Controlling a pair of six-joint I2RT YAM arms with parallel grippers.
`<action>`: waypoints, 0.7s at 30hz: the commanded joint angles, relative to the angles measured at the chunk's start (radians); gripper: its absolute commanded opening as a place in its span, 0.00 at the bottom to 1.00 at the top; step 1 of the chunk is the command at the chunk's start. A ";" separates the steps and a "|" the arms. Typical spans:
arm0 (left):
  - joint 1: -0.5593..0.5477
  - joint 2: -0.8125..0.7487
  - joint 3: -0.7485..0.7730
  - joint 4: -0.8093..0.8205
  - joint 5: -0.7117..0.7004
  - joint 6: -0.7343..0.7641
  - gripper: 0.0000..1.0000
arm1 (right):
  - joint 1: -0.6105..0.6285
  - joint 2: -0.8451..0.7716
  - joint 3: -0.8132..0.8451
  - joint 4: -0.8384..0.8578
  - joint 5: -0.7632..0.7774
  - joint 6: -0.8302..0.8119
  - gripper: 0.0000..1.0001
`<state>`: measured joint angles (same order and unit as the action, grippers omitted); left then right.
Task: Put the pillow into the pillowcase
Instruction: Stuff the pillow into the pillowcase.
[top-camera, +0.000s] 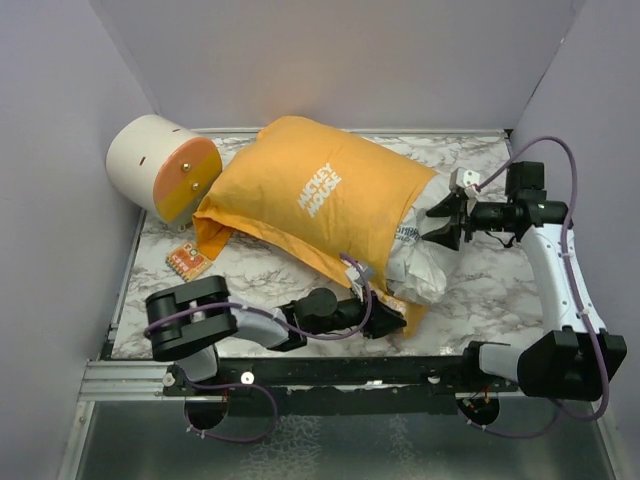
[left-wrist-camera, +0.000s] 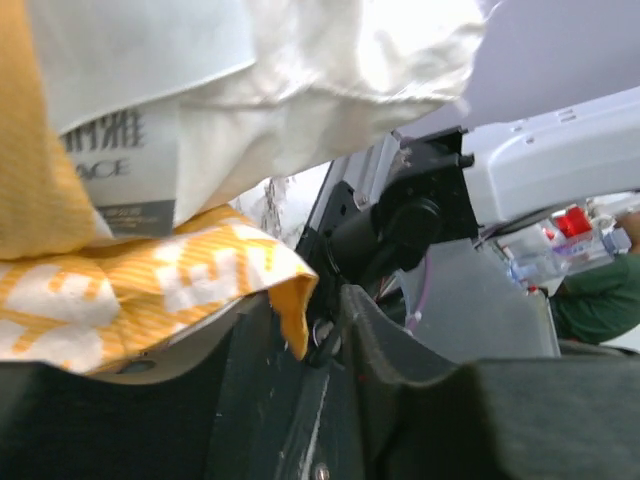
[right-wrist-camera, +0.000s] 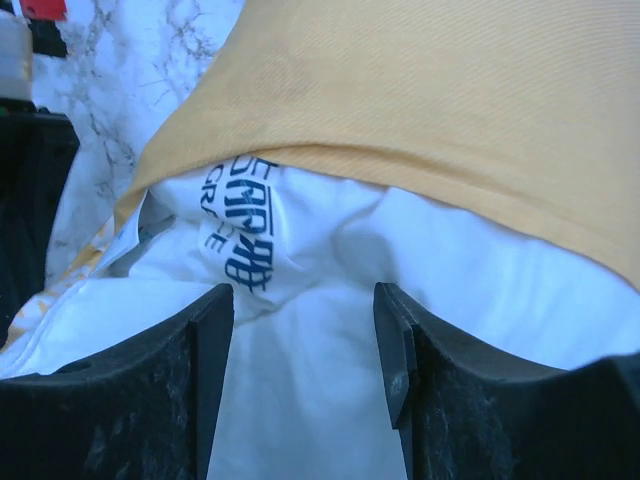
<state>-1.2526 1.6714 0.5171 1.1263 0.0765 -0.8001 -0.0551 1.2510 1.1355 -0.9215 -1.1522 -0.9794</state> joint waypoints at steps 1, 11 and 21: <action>-0.008 -0.223 -0.007 -0.295 0.015 0.060 0.40 | -0.090 -0.047 0.086 -0.286 -0.021 -0.193 0.59; 0.044 -0.621 0.269 -1.060 -0.194 0.285 0.66 | -0.257 -0.047 0.044 0.163 -0.214 0.408 0.59; 0.127 -0.066 1.185 -1.625 -0.425 0.596 0.67 | -0.261 -0.076 -0.202 0.593 -0.046 0.811 0.58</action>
<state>-1.1275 1.3777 1.4181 -0.1654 -0.1921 -0.3874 -0.3096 1.1778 0.9985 -0.5625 -1.2564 -0.3840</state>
